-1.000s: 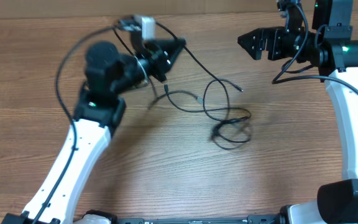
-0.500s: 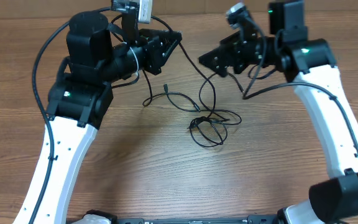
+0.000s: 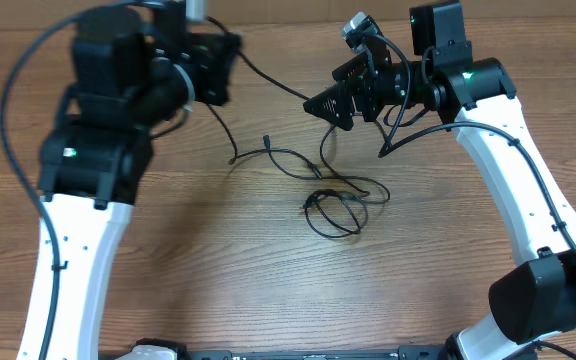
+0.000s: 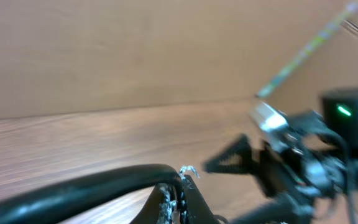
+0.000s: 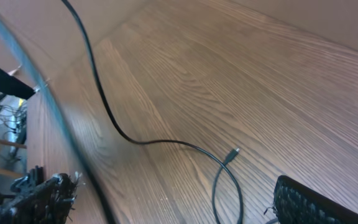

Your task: Untangle cables

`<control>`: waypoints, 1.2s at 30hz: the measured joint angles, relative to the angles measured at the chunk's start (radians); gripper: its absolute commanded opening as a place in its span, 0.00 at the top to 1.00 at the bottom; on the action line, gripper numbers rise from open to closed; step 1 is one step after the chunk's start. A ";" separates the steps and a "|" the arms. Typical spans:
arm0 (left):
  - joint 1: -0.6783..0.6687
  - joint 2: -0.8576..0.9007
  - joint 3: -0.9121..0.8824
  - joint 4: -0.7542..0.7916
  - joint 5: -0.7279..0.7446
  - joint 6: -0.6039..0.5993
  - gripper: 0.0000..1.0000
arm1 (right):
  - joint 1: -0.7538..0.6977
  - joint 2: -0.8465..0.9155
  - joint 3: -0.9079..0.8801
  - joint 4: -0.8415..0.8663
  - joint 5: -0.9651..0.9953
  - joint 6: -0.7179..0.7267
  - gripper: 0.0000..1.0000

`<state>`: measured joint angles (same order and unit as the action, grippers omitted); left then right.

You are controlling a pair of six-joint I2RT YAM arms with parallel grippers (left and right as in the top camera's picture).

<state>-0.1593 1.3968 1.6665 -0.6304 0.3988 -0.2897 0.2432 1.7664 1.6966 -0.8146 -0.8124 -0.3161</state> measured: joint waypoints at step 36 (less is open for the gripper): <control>0.015 0.088 0.074 -0.129 -0.008 -0.007 0.96 | 0.186 0.120 0.000 0.116 -0.122 -0.173 0.51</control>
<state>-0.1440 1.4845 1.7405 -0.7593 0.3912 -0.2966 0.4290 1.8862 1.6966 -0.6987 -0.9344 -0.4892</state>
